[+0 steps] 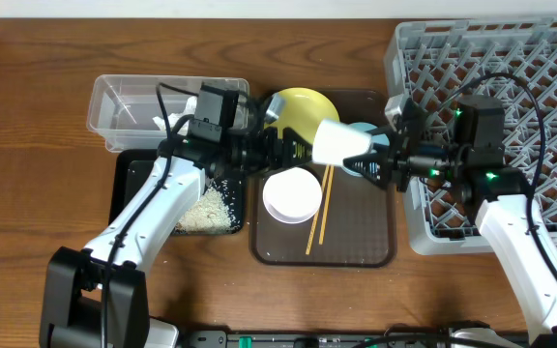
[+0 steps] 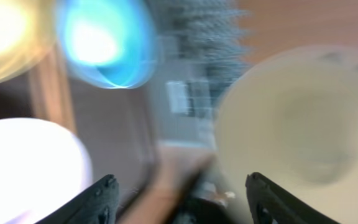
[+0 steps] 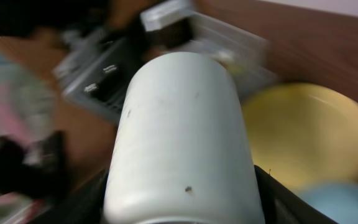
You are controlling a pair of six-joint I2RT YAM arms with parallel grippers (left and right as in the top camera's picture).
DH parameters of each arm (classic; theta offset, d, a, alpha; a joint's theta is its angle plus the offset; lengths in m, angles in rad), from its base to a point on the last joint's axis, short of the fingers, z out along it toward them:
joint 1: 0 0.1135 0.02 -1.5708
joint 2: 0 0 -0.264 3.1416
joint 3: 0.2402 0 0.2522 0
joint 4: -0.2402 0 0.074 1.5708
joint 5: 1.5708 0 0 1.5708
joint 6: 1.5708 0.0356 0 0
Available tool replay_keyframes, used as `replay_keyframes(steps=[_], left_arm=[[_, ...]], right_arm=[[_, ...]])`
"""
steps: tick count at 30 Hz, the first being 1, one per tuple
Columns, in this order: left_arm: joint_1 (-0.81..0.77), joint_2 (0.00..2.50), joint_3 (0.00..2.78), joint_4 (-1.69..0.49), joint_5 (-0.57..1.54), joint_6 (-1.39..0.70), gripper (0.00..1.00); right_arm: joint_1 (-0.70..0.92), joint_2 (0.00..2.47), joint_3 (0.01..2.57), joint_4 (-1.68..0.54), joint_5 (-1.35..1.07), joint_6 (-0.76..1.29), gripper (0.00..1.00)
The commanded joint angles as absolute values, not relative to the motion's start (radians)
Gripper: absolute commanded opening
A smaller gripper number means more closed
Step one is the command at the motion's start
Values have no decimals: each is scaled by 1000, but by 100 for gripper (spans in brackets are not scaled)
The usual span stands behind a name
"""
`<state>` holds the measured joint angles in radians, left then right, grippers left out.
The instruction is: Sort waste into correct bins and load items into the dishwasher rack
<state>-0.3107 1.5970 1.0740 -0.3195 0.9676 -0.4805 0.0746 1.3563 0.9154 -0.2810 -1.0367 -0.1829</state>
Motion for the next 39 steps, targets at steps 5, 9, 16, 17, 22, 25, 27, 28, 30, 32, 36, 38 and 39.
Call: replay_keyframes(steps=[5,9,16,17,22,25,27,28,30,32,36,38,39], left_arm=[[-279,1427,1091,-553,512,-204,70],[-275,1287,1091,-674,372,-191,74],[-275,1132,1091,-800,157,-192,75],[-275,1125,1091,-799,155,-192,75],[-275,1124,1090,-796,156,-200,75],[-275,1137,1090,-797,156,-206,75],[-275,1141,1090,-800,156,-222,75],[-275,1142,1090,-800,156,-228,75],[-275,1143,1090,-800,156,-231,75],[-275,1143,1090,-799,156,-231,75],[-275,1143,1090,-799,156,-230,75],[-275,1143,1090,-799,156,-230,75],[-275,1143,1090,-799,156,-230,75]], right_arm=[[-25,1252,958,-445,-620,-134,48],[-70,1192,1044,-655,-445,-96,45],[-160,1193,1203,-978,32,65,44],[-173,1197,1206,-995,66,80,44],[-239,1251,1201,-1033,95,101,48],[-249,1303,1200,-1036,89,100,48],[-248,1340,1200,-1036,85,100,48],[-248,1358,1200,-1037,85,101,48],[-248,1395,1200,-1048,85,100,38],[-249,1416,1200,-1056,86,101,27],[-251,1413,1208,-1046,86,102,29],[-252,1407,1221,-1046,86,105,29],[-252,1403,1229,-1048,86,105,29]])
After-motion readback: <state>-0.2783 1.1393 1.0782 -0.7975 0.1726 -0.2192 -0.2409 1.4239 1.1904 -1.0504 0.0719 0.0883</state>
